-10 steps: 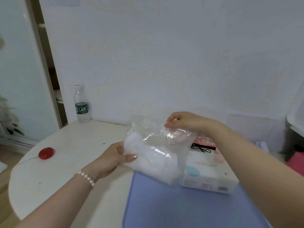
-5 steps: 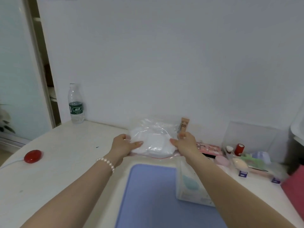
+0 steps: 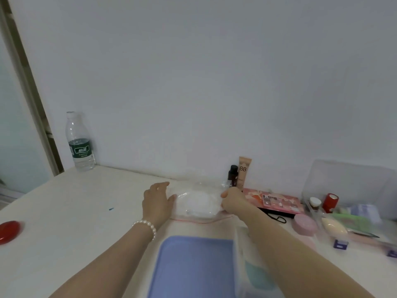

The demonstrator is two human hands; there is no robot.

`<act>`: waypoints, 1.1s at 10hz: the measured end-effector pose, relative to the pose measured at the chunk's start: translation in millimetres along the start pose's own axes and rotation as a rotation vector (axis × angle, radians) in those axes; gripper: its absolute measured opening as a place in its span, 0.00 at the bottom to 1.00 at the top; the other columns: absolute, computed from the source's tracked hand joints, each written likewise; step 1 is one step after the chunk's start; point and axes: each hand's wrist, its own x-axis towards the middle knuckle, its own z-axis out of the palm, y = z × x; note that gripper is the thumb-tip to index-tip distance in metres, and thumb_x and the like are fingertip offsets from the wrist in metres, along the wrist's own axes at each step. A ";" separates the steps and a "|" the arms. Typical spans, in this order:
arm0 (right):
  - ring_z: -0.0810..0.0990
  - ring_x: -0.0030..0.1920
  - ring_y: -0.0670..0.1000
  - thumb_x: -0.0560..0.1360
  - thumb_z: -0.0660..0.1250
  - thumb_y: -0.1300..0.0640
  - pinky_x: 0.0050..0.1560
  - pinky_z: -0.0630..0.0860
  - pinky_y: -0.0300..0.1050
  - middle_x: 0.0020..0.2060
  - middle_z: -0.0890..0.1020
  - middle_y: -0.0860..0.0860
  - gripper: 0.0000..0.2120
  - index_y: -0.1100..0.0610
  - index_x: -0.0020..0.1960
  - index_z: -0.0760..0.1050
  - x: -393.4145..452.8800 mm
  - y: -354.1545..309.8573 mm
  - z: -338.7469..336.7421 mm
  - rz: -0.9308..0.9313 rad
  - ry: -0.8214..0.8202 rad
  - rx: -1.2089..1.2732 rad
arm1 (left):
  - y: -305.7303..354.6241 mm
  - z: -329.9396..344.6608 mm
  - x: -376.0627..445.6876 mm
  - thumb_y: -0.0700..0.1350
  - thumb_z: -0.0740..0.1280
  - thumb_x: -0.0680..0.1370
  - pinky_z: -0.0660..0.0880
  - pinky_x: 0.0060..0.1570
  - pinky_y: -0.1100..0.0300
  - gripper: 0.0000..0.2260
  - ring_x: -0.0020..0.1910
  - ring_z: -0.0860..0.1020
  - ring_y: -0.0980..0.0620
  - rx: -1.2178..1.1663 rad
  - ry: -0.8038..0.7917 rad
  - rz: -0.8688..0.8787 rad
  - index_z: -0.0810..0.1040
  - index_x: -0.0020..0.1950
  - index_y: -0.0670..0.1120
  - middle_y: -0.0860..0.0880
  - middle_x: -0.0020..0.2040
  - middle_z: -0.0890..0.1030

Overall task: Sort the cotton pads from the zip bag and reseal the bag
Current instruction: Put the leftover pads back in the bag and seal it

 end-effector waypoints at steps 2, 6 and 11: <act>0.74 0.59 0.59 0.75 0.57 0.66 0.55 0.71 0.46 0.58 0.75 0.61 0.19 0.64 0.66 0.68 0.0 1.2 10.1 -0.056 0.004 -0.141 | 36.2 33.4 -21.9 0.62 0.45 0.80 0.42 0.68 0.33 0.23 0.75 0.37 0.40 0.406 -0.372 0.330 0.43 0.75 0.65 0.52 0.78 0.39; 0.75 0.48 0.48 0.75 0.66 0.60 0.38 0.68 0.28 0.48 0.75 0.47 0.11 0.56 0.57 0.79 -78.3 36.4 -77.2 -0.321 0.136 -0.224 | 39.7 49.2 0.0 0.65 0.46 0.78 0.41 0.66 0.29 0.24 0.75 0.36 0.40 0.510 -0.441 0.293 0.42 0.72 0.70 0.54 0.77 0.37; 0.54 0.72 0.44 0.65 0.65 0.32 0.70 0.53 0.39 0.72 0.54 0.41 0.49 0.49 0.76 0.43 -235.8 162.1 -93.8 -0.186 0.033 -0.259 | 55.0 -49.7 -207.0 0.68 0.45 0.77 0.49 0.68 0.34 0.29 0.76 0.51 0.43 0.649 -0.704 0.196 0.54 0.75 0.58 0.48 0.77 0.52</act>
